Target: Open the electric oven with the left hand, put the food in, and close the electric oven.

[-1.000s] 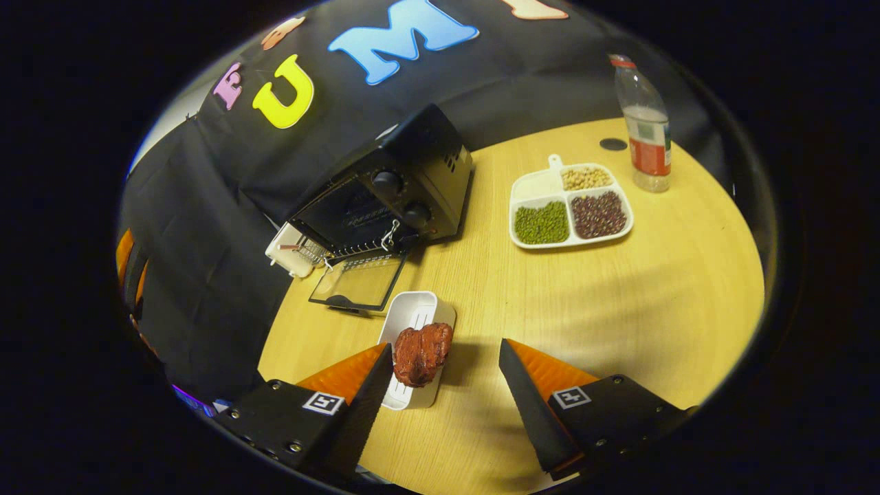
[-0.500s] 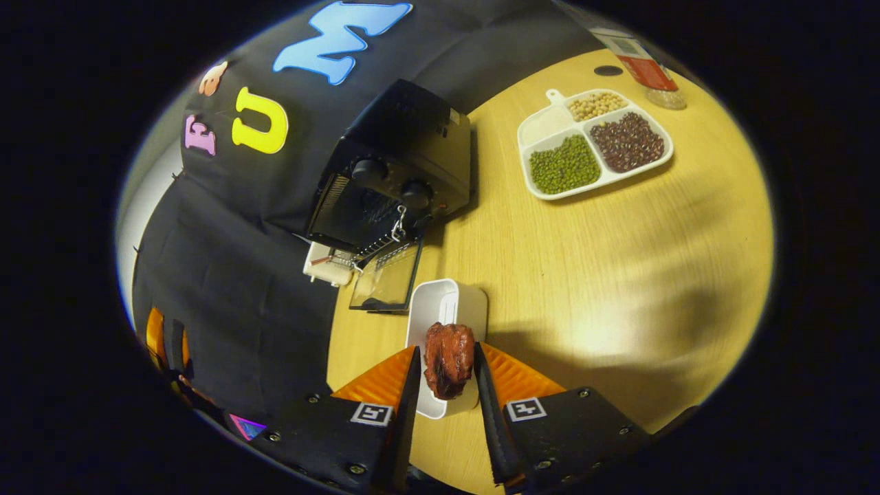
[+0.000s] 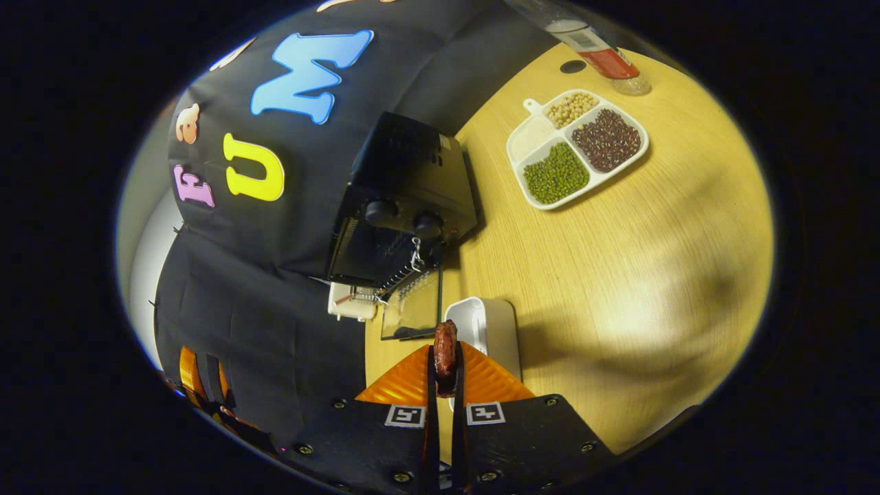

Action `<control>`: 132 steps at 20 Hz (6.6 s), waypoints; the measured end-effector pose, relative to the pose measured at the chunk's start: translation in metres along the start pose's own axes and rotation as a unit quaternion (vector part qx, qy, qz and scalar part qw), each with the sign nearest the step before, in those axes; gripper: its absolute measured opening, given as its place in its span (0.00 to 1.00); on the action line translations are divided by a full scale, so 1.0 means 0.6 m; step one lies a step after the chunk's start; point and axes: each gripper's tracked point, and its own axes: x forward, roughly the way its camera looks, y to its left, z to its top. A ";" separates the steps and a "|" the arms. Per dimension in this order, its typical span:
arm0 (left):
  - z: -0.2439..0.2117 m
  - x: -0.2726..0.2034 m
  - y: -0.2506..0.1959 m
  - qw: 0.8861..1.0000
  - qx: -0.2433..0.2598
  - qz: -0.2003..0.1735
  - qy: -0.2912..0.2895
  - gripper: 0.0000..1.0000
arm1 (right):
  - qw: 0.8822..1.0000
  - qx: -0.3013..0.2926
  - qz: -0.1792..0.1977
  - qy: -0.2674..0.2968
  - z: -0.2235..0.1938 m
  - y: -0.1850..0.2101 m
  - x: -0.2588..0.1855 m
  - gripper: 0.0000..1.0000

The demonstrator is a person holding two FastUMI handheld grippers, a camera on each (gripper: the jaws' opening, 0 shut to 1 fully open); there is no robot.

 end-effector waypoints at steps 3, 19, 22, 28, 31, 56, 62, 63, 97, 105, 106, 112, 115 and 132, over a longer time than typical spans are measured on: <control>0.010 0.006 0.027 0.999 -0.001 -0.030 -0.011 0.96 | 0.999 0.014 0.021 -0.030 -0.006 0.066 -0.011 0.07; 0.033 0.008 0.222 0.995 -0.014 -0.098 -0.030 0.97 | 0.982 0.084 0.066 -0.154 0.003 0.245 0.186 0.07; 0.027 0.008 0.255 0.996 -0.015 -0.087 -0.023 0.97 | 0.981 0.100 0.054 -0.160 0.018 0.243 0.247 0.07; -0.004 0.006 0.320 0.998 -0.021 -0.059 0.001 0.98 | 0.975 0.110 0.039 -0.191 0.066 0.225 0.340 0.07; -0.029 0.016 0.343 0.998 -0.022 -0.051 0.027 0.95 | 0.968 0.131 0.033 -0.213 0.087 0.214 0.385 0.07; -0.035 0.070 0.374 0.997 -0.045 -0.056 0.018 0.94 | 0.938 -0.095 -0.189 -0.276 0.092 0.151 0.330 0.67; -0.061 0.089 0.298 0.994 -0.039 -0.094 0.029 0.92 | 0.908 -0.204 -0.209 -0.299 0.077 0.192 0.202 0.67; -0.066 0.092 0.286 0.994 -0.035 -0.098 0.032 0.94 | 0.900 -0.220 -0.215 -0.308 0.077 0.202 0.176 0.67; -0.441 0.149 0.006 0.948 -0.001 -0.098 0.302 0.95 | 0.744 -0.409 -0.254 -0.464 0.174 0.333 -0.293 0.99; -0.567 0.169 0.002 0.908 -0.006 -0.081 0.411 0.95 | 0.742 -0.399 -0.273 -0.464 0.204 0.298 -0.307 0.99; -0.579 0.172 0.001 0.903 -0.005 -0.082 0.423 0.95 | 0.744 -0.394 -0.276 -0.463 0.209 0.288 -0.310 0.99; -0.640 0.192 0.013 0.878 -0.004 -0.068 0.475 0.92 | 0.755 -0.375 -0.285 -0.457 0.228 0.262 -0.310 0.99; -0.662 0.201 0.015 0.868 -0.005 -0.067 0.491 0.95 | 0.761 -0.370 -0.292 -0.446 0.234 0.245 -0.306 0.99; -0.684 0.218 0.029 0.856 -0.004 -0.067 0.513 0.94 | 0.760 -0.382 -0.299 -0.433 0.234 0.250 -0.283 0.99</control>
